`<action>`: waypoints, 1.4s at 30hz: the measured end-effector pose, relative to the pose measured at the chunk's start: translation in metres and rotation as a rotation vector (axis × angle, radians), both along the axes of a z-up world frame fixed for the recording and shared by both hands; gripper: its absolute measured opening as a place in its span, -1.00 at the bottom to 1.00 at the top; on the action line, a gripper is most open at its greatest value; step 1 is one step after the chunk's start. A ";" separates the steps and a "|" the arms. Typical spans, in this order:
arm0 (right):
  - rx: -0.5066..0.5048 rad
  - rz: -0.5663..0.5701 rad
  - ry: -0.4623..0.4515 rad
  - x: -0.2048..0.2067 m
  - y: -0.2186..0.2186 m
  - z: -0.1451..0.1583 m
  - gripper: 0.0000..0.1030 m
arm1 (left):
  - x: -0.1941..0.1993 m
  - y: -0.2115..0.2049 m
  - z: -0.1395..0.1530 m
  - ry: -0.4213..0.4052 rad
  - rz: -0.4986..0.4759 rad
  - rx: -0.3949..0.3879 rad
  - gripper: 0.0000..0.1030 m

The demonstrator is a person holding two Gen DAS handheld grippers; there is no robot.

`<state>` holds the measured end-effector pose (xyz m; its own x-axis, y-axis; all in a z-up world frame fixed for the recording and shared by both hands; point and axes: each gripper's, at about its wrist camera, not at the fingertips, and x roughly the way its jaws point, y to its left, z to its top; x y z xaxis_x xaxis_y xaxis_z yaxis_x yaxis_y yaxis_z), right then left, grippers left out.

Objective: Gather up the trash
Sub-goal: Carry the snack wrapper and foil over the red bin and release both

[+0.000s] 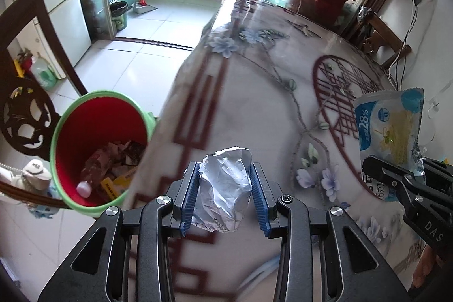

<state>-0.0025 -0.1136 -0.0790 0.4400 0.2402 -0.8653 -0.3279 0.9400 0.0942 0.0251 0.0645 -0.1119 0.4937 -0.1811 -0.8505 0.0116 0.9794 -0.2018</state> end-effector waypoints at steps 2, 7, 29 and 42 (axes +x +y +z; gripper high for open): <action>-0.007 0.008 0.000 0.000 0.013 0.001 -0.82 | -0.001 0.014 -0.001 0.001 0.013 -0.007 -0.33; -0.012 0.016 0.001 -0.001 0.044 0.000 -0.82 | -0.002 0.046 -0.003 0.010 0.037 -0.008 -0.33; -0.009 0.087 -0.022 0.006 0.170 0.002 -0.82 | -0.001 0.164 -0.008 0.007 0.099 0.008 -0.33; -0.026 0.118 -0.024 0.032 0.217 -0.003 -0.82 | 0.020 0.196 -0.030 0.048 0.101 0.027 -0.33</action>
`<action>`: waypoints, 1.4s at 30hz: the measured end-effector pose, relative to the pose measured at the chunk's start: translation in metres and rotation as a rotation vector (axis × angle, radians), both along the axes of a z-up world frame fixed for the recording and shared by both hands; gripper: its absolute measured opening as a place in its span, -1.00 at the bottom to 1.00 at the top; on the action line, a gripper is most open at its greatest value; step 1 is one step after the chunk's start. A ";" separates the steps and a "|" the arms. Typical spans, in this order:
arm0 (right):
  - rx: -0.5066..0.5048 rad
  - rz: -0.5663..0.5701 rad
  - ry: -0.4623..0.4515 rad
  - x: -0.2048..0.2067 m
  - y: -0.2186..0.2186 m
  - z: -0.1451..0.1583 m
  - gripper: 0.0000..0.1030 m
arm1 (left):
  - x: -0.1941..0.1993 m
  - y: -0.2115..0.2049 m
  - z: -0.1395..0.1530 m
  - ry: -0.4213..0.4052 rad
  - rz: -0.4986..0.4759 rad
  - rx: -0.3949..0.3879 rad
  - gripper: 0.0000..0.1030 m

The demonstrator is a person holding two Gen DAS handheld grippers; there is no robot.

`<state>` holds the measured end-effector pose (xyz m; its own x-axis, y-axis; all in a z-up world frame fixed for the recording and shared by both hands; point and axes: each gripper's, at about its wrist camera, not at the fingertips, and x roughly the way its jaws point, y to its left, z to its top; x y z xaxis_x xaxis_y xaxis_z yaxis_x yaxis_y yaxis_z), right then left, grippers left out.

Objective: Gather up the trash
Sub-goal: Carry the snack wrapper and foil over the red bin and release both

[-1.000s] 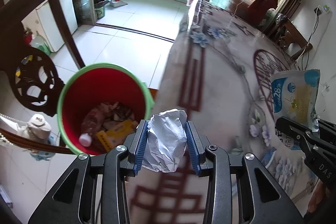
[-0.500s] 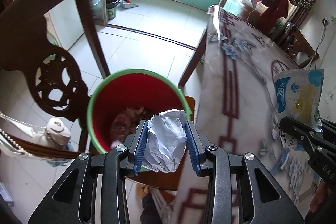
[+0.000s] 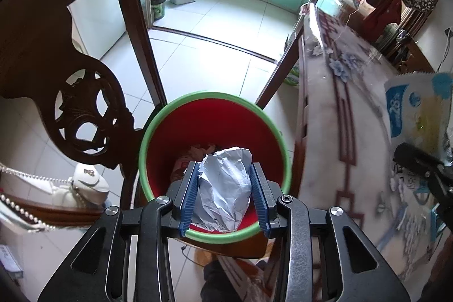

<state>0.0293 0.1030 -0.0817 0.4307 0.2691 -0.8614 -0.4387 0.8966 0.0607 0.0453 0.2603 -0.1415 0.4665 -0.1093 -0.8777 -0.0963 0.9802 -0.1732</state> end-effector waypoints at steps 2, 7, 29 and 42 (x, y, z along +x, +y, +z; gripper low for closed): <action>0.016 0.008 0.014 0.007 0.007 -0.006 -0.82 | 0.004 0.005 -0.009 0.020 0.013 0.009 -0.33; -0.007 0.020 0.042 0.018 0.024 -0.022 -0.82 | 0.012 0.016 -0.021 0.059 0.038 -0.026 -0.33; -0.039 0.043 0.117 0.040 0.064 -0.056 -0.76 | 0.035 0.035 -0.033 0.100 0.043 -0.077 -0.10; -0.015 0.024 0.029 0.019 0.031 -0.028 -0.28 | 0.016 0.019 -0.002 0.027 0.066 -0.032 0.41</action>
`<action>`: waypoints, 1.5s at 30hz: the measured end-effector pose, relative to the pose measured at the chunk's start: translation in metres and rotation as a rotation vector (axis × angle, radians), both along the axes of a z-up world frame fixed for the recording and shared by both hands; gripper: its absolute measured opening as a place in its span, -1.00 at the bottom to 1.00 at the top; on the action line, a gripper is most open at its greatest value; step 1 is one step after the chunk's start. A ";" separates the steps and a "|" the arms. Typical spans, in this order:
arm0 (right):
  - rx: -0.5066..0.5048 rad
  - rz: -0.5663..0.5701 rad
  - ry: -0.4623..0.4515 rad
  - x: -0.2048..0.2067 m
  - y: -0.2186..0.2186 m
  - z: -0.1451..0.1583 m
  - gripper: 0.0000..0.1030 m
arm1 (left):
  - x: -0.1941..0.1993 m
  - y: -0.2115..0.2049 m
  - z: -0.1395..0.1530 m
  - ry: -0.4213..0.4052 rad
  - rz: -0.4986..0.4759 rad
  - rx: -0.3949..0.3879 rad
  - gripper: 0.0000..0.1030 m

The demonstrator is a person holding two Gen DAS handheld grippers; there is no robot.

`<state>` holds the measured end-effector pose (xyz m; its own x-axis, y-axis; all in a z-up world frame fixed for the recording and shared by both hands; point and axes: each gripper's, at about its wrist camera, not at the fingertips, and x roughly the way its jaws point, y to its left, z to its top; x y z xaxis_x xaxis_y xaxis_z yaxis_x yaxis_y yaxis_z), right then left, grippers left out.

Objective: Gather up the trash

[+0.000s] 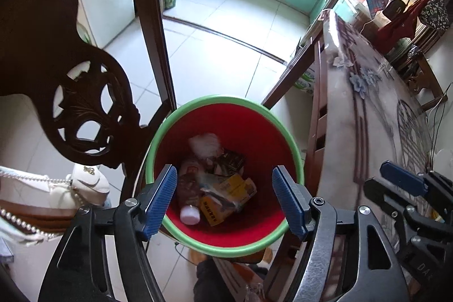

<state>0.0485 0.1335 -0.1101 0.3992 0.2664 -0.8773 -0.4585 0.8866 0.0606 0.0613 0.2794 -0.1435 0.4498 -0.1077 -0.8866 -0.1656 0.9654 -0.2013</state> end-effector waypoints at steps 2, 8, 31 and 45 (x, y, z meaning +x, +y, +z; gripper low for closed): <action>0.009 -0.001 -0.034 -0.008 -0.011 0.011 -0.16 | -0.006 -0.010 0.007 -0.005 -0.003 0.008 0.54; 0.053 -0.007 -0.115 -0.035 -0.061 0.043 0.17 | -0.035 -0.045 0.031 -0.063 0.025 -0.017 0.76; 0.197 -0.214 -0.527 -0.132 -0.243 0.155 0.70 | -0.121 -0.199 0.152 -0.610 0.104 0.162 0.99; 0.172 -0.267 -0.525 -0.129 -0.279 0.160 0.70 | -0.120 -0.204 0.151 -0.557 0.203 0.185 0.99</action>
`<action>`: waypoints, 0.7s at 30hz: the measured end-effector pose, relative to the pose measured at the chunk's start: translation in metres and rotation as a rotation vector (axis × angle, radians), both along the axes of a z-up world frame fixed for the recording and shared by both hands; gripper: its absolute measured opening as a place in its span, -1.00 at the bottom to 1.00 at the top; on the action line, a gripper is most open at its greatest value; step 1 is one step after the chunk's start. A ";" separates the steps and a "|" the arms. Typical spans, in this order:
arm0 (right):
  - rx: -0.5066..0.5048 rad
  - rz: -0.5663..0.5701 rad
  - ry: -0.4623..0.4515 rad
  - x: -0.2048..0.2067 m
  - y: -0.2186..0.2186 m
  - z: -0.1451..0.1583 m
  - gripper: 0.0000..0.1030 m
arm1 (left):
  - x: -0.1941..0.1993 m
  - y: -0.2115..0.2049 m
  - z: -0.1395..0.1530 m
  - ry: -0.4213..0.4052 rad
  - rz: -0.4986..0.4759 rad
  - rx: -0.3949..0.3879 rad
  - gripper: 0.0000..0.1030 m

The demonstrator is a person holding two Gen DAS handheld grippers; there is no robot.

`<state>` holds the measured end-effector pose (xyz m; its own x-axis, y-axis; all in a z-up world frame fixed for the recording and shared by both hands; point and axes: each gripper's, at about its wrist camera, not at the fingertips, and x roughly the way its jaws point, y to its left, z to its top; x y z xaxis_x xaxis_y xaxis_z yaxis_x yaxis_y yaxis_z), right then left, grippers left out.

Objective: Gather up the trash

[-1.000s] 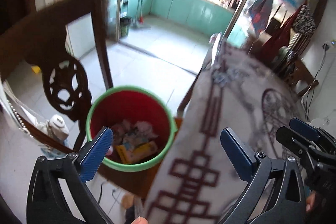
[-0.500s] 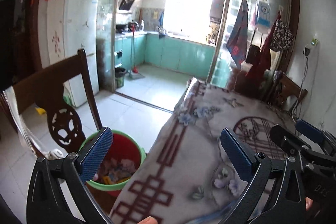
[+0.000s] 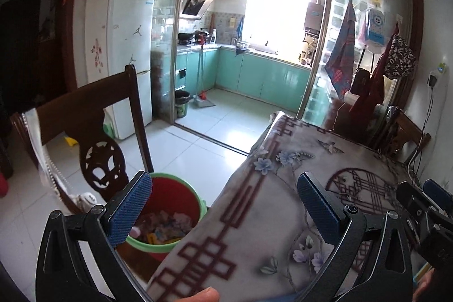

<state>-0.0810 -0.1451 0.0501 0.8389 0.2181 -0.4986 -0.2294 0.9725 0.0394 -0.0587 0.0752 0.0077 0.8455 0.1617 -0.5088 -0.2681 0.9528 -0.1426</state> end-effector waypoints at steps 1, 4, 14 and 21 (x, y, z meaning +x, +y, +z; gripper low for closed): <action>-0.001 -0.002 0.002 0.001 -0.002 0.000 0.70 | 0.000 -0.001 0.000 0.005 0.000 0.000 0.99; -0.006 -0.009 0.003 0.002 -0.002 -0.001 0.70 | 0.001 -0.006 0.000 0.012 -0.005 0.023 0.99; 0.000 -0.023 0.013 0.010 -0.010 -0.003 0.70 | 0.007 -0.015 0.001 0.028 -0.026 0.050 0.99; -0.001 -0.033 0.021 0.011 -0.012 -0.004 0.70 | 0.010 -0.020 0.002 0.035 -0.039 0.062 1.00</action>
<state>-0.0696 -0.1575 0.0465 0.8353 0.1897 -0.5160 -0.1959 0.9797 0.0430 -0.0491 0.0548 0.0097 0.8335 0.1612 -0.5285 -0.2343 0.9694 -0.0738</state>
